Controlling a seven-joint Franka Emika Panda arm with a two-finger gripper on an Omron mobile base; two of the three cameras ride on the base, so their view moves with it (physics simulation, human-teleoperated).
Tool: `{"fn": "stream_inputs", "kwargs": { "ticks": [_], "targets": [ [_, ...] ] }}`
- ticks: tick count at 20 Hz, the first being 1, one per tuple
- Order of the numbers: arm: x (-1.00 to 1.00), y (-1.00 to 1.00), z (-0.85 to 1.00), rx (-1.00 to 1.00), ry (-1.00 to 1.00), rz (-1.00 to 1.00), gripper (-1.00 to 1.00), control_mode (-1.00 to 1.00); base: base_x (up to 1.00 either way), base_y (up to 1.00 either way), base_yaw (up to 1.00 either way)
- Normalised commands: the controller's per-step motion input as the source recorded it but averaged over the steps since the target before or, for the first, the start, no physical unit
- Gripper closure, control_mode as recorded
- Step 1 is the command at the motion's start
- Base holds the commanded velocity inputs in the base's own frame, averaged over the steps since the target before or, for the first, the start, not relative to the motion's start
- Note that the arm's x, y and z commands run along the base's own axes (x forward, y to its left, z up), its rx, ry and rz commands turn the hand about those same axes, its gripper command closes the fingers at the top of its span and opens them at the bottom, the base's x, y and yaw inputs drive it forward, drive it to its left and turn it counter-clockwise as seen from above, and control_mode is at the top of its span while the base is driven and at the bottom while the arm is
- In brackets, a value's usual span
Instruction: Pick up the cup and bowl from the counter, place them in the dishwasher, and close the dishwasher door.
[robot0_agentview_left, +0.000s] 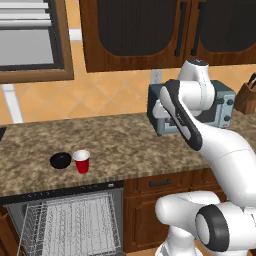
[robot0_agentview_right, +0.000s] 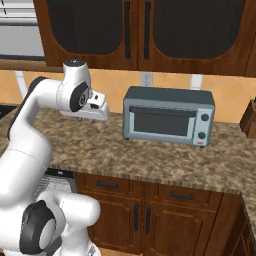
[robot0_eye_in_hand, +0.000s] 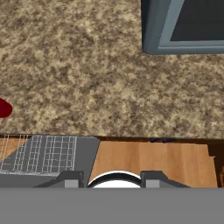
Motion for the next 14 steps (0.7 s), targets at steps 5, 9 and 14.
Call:
{"fn": "stream_inputs", "kwargs": {
  "ticks": [5,9,14],
  "targets": [
    [0.04,0.02,-0.03,-0.01,0.03,0.00,-1.00,-1.00,0.00,0.00,0.00],
    [0.00,0.00,0.00,0.00,0.00,0.00,-1.00,1.00,-0.09,0.06,0.03],
    [0.00,0.00,0.00,0.00,0.00,0.00,-1.00,1.00,-0.49,0.00,0.27]
  ]
}}
